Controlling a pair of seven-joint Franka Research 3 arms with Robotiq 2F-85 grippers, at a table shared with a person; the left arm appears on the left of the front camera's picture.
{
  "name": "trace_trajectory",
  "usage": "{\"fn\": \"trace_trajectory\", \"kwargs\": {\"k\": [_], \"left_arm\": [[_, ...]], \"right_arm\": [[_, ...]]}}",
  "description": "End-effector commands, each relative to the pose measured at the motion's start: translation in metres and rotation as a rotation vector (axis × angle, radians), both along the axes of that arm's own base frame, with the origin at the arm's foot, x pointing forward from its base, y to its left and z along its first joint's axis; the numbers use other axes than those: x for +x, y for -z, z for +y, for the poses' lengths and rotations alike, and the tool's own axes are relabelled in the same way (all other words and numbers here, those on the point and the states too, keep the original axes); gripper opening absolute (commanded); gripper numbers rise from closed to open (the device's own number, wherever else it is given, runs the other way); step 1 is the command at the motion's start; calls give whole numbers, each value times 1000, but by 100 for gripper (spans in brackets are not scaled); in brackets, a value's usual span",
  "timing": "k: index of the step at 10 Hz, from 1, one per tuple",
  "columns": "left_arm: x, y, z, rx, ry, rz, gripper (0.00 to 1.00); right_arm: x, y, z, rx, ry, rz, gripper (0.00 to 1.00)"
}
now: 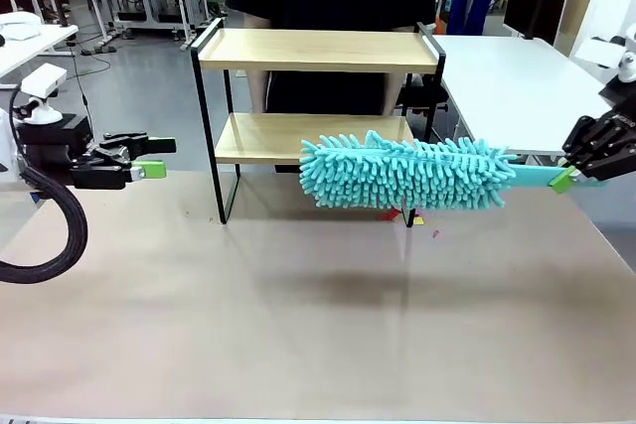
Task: Clean the shelf.
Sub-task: Hand the Duster back to the human.
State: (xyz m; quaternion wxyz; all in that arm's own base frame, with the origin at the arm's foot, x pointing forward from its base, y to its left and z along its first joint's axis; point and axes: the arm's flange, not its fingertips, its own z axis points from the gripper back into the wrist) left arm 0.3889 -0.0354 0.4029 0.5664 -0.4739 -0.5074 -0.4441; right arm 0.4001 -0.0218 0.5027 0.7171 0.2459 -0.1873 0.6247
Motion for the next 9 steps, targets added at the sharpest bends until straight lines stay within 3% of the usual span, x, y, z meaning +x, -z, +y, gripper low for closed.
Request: {"fn": "trace_trajectory", "kwargs": {"k": [1, 2, 7, 9], "left_arm": [[2, 1, -13, -13, -4, 28, 100], [0, 0, 0, 0, 0, 0, 100], [1, 1, -2, -3, -3, 7, 100], [9, 12, -41, -55, 31, -43, 100]], "right_arm": [[3, -8, -3, 20, -39, -43, 13], [0, 0, 0, 0, 0, 0, 13], [0, 0, 0, 0, 0, 0, 13], [0, 0, 0, 0, 0, 0, 13]]}}
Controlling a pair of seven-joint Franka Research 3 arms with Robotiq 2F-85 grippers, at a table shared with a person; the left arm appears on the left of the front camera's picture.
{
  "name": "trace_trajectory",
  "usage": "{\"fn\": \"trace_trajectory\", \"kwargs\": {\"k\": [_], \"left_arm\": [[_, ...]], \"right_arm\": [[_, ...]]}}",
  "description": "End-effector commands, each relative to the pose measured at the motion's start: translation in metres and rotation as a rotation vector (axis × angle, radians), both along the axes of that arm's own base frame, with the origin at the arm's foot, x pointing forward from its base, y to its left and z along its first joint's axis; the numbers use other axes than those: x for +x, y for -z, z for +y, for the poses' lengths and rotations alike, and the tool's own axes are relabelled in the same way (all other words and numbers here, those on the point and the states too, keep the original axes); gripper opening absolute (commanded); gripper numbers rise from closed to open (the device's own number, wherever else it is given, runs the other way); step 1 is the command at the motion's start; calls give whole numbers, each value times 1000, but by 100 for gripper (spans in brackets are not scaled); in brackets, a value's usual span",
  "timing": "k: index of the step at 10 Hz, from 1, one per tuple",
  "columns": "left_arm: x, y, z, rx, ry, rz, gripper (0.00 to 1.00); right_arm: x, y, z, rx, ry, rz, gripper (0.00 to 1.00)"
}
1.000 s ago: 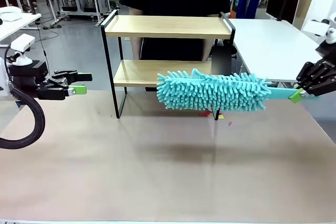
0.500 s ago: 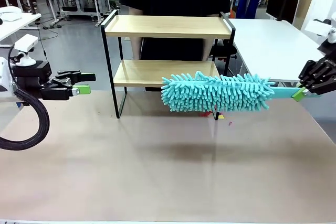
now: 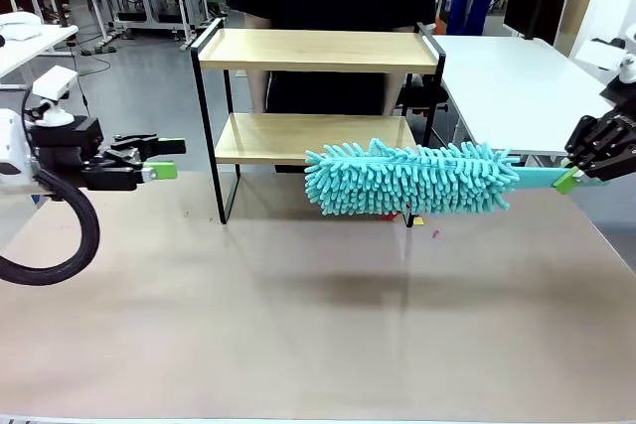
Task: Clean the shelf.
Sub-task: Hand the Duster back to the human.
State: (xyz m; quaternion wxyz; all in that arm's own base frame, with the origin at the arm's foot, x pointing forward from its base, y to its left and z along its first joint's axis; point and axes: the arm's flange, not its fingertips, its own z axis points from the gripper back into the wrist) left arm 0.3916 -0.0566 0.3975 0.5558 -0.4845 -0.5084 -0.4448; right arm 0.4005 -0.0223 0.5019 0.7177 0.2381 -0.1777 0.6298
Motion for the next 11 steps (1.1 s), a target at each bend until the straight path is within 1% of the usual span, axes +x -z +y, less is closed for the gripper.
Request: {"fn": "trace_trajectory", "kwargs": {"k": [1, 2, 4, 11], "left_arm": [[9, 8, -36, -38, 30, -49, 100], [12, 10, -57, -44, 61, -51, 100], [24, 17, -89, -40, 68, -51, 100], [53, 32, -144, -43, 130, 2, 100]], "right_arm": [[0, -1, 0, 25, 9, -2, 13], [0, -1, 0, 25, 9, -2, 13], [0, -1, 0, 25, 9, -2, 13], [0, -1, 0, 25, 9, -2, 13]]}}
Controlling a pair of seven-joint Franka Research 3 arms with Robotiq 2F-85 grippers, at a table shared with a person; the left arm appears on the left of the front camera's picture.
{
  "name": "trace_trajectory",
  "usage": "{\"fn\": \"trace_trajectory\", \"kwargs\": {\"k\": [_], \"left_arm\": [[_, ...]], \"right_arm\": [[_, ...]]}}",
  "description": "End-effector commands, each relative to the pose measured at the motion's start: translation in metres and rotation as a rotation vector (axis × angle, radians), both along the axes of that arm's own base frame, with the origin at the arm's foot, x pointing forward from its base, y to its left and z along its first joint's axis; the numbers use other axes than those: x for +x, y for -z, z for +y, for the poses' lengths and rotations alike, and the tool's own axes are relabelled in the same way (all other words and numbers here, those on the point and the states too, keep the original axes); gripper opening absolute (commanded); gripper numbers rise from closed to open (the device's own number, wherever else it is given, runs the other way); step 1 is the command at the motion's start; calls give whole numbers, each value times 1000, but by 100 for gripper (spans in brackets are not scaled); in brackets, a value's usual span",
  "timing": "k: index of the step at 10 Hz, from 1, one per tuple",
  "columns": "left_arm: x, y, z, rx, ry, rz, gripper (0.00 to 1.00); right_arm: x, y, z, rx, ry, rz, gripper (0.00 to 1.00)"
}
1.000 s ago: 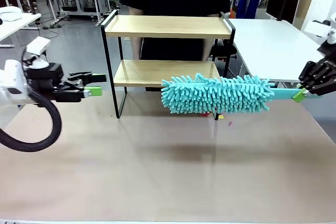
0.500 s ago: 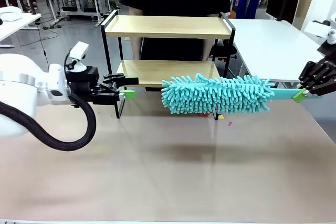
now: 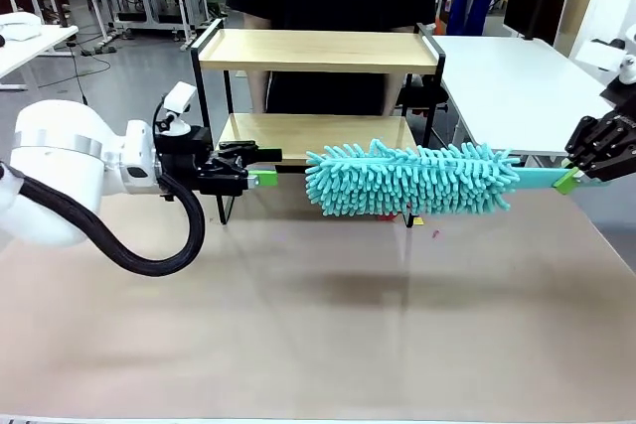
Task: Clean the shelf.
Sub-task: Hand the Duster back to the human.
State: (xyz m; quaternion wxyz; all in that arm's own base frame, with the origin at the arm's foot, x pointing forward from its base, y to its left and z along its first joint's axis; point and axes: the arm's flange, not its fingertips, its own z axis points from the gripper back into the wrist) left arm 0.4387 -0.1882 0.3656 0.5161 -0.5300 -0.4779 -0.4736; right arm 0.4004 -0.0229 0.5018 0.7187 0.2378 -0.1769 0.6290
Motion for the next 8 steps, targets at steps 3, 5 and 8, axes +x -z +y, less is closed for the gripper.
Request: {"fn": "trace_trajectory", "kwargs": {"k": [3, 5, 8], "left_arm": [[10, 5, -47, -10, -10, 6, 100], [8, 6, -66, -12, -13, 3, 100], [-2, 3, -85, -24, 9, 10, 100]], "right_arm": [[0, -1, 1, 27, 6, -3, 13], [0, -1, 1, 27, 6, -3, 13], [0, -1, 1, 27, 6, -3, 13]]}}
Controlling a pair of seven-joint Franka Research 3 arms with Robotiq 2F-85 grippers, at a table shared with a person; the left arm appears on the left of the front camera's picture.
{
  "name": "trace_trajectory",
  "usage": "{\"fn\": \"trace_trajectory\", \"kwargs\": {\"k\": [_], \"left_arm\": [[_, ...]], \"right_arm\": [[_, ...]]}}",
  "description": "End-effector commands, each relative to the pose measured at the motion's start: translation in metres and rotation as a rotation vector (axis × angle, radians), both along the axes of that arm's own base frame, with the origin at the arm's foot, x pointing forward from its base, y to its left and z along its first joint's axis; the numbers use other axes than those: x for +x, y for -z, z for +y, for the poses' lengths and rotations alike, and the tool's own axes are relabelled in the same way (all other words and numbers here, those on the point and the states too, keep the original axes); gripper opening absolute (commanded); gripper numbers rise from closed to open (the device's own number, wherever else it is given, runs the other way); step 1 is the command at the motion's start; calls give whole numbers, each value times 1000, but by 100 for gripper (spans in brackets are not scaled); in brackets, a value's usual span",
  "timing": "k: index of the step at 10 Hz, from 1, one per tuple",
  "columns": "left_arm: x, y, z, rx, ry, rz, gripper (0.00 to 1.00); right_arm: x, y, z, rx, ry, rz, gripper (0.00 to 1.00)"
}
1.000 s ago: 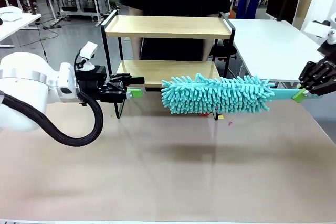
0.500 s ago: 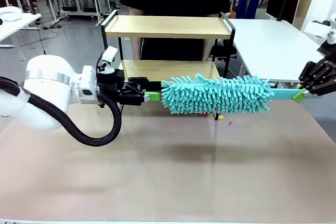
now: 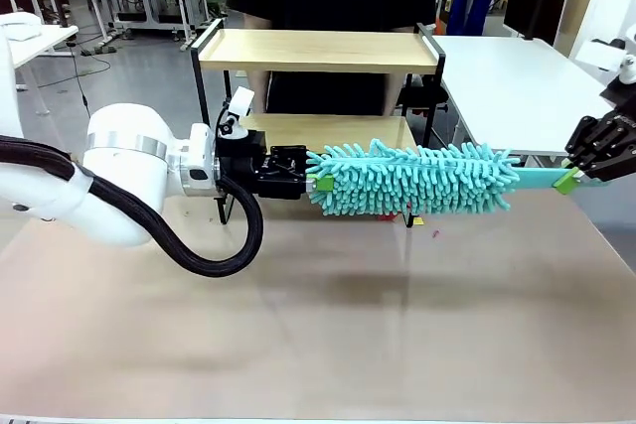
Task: Clean the shelf.
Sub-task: Hand the Duster back to the human.
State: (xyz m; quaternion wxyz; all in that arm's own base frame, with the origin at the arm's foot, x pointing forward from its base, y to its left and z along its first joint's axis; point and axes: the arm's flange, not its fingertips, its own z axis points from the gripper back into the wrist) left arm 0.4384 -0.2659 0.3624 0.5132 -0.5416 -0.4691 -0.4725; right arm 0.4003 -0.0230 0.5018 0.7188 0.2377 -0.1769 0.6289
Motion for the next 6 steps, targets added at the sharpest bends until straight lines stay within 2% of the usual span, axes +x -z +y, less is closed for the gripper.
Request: {"fn": "trace_trajectory", "kwargs": {"k": [1, 6], "left_arm": [[-6, 1, -12, -18, -1, 4, 100], [-15, 4, -39, -29, 19, -13, 100]], "right_arm": [[0, -1, 1, 27, 6, -3, 13], [0, -1, 1, 27, 6, -3, 13]]}}
